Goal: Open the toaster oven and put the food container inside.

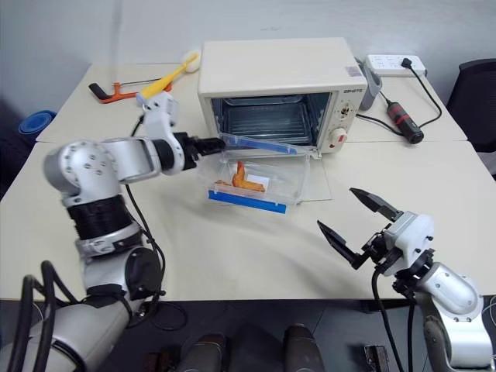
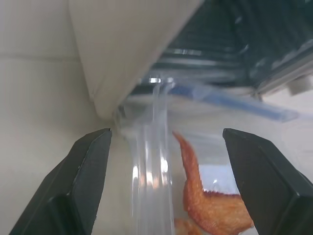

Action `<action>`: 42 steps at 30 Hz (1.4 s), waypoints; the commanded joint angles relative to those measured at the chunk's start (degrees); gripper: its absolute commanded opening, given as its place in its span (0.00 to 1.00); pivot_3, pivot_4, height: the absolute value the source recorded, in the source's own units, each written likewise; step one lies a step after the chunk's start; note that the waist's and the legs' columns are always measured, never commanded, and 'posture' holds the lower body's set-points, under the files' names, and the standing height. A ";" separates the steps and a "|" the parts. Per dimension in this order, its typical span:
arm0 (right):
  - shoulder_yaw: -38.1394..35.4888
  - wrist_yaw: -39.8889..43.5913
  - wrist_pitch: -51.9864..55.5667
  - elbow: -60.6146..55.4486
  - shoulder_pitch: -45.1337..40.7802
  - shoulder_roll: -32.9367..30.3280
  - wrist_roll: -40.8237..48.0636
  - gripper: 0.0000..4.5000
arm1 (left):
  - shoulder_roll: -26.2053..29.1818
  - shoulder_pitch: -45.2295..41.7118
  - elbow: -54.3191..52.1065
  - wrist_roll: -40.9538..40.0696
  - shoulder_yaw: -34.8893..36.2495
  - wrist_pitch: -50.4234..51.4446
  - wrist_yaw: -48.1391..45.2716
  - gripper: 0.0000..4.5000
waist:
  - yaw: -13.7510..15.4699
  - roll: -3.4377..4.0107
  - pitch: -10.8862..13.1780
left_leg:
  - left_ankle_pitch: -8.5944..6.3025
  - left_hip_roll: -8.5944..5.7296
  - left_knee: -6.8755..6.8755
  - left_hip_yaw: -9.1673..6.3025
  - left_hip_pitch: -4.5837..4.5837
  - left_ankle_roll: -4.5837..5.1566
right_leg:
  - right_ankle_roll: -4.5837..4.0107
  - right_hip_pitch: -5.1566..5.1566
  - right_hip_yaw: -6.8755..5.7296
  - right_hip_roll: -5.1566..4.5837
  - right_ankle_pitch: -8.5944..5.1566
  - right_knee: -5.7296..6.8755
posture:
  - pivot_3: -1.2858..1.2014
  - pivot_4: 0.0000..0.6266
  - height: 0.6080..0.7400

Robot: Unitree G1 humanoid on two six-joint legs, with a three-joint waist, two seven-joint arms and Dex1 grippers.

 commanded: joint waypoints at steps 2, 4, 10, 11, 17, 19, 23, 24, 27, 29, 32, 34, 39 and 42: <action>-0.54 2.10 6.69 -3.99 -1.17 -3.40 7.24 1.00 | 8.65 2.96 1.32 -5.02 -2.37 -6.32 -13.94 0.86 | -0.07 0.03 -0.01 | 0.00 0.01 -0.05 -0.01 0.03 0.00 | 0.00 0.00 0.01 0.01 0.00 -0.01 | 0.52 0.24 1.00; 1.83 5.64 12.52 -5.26 -0.53 -7.17 10.06 0.91 | 17.62 8.69 -0.61 -5.80 -9.34 -13.77 -27.86 0.86 | -0.07 0.04 -0.01 | 0.00 0.00 -0.04 -0.02 0.04 0.00 | 0.00 0.01 0.02 0.01 0.00 -0.02 | 0.52 0.24 1.00; 14.42 6.60 20.30 -7.72 -2.59 -10.63 4.87 0.48 | 37.55 28.64 0.25 9.42 -27.55 -58.13 -57.91 0.59 | -0.34 0.09 -0.02 | 0.01 0.10 -0.35 -0.01 0.07 -0.01 | -0.03 0.03 0.01 0.05 0.00 -0.50 | 0.52 0.24 1.00; 16.61 6.17 20.52 -7.22 -3.87 -9.95 3.34 0.40 | 37.49 30.22 0.69 9.48 -27.80 -61.33 -59.56 0.53 | -0.08 0.09 -0.02 | 0.01 0.09 -0.34 0.00 0.06 -0.02 | -0.04 0.03 0.00 0.04 0.00 -0.60 | 0.52 0.24 1.00; 23.96 3.34 18.27 0.55 -13.25 -3.93 -5.13 0.00 | 30.34 33.34 -1.69 8.89 -29.45 -65.23 -58.48 0.12 | 1.68 0.06 0.00 | -0.08 -0.02 0.13 -0.14 -0.17 0.15 | -0.06 0.08 -0.05 -0.03 0.06 -0.57 | 0.52 0.24 1.00; 24.81 2.54 17.02 4.14 -16.60 -2.13 -7.68 0.00 | 26.73 32.56 -1.31 9.93 -30.08 -65.18 -55.33 0.00 | 1.63 0.05 0.00 | -0.09 -0.03 0.19 -0.14 -0.17 0.16 | 0.00 0.12 -0.05 -0.03 0.09 -0.50 | 0.52 0.24 1.00; 24.53 0.08 15.67 12.56 -25.23 1.70 -11.50 0.00 | 20.43 30.25 0.26 11.25 -29.51 -63.29 -48.72 0.00 | 0.82 0.06 0.00 | -0.08 -0.01 0.19 -0.14 -0.17 0.16 | 0.01 0.08 -0.06 0.01 0.10 -0.30 | 0.52 0.24 1.00; 24.10 -0.23 15.49 14.06 -26.85 2.36 -11.81 0.00 | 19.35 29.90 0.24 10.94 -29.20 -62.57 -47.93 0.00 | 0.48 0.06 0.00 | -0.08 -0.01 0.19 -0.14 -0.17 0.16 | 0.01 0.06 -0.07 0.01 0.10 -0.26 | 0.52 0.24 1.00; 22.39 -0.11 15.25 19.03 -31.78 3.02 -12.13 0.00 | 15.54 28.21 0.93 10.77 -29.03 -61.33 -44.56 0.00 | -0.14 0.06 0.00 | -0.08 0.00 0.16 -0.13 -0.16 0.15 | 0.01 0.03 -0.11 0.01 0.10 -0.23 | 0.52 0.24 1.00; 22.01 1.05 13.85 23.12 -35.06 2.09 -13.30 0.00 | 12.58 26.70 1.84 10.83 -28.93 -60.56 -41.89 0.00 | -0.35 0.06 0.00 | -0.08 0.01 0.17 -0.14 -0.14 0.16 | 0.01 0.04 -0.13 0.01 0.10 -0.22 | 0.52 0.24 1.00; 21.80 2.17 11.54 28.14 -38.79 1.74 -14.45 0.00 | 9.98 25.17 4.13 12.95 -29.13 -61.30 -38.13 0.00 | -0.54 0.06 0.00 | -0.08 -0.01 0.21 -0.14 -0.16 0.16 | 0.01 0.04 -0.13 -0.01 0.10 -0.19 | 0.52 0.24 1.00; 21.80 2.85 9.87 31.14 -40.97 1.99 -15.12 0.00 | 8.34 24.19 6.07 14.17 -28.73 -61.97 -35.21 0.00 | -0.99 0.06 0.00 | -0.08 0.00 0.22 -0.14 -0.15 0.15 | 0.01 0.02 -0.14 0.00 0.10 -0.20 | 0.52 0.24 1.00; 21.84 3.30 5.36 39.01 -45.99 3.59 -17.11 0.00 | 4.64 22.08 9.26 14.01 -26.09 -62.78 -29.72 0.00 | -1.46 0.06 0.00 | -0.08 0.00 0.24 -0.12 -0.15 0.15 | 0.01 -0.03 -0.15 -0.01 0.10 -0.20 | 0.52 0.24 1.00; 21.55 2.30 2.27 45.77 -50.56 5.54 -18.55 0.00 | 2.23 20.01 12.13 14.36 -24.71 -64.33 -25.78 0.00 | -1.55 0.06 0.00 | -0.08 0.01 0.24 -0.10 -0.15 0.14 | 0.01 -0.05 -0.15 -0.01 0.10 -0.20 | 0.52 0.24 1.00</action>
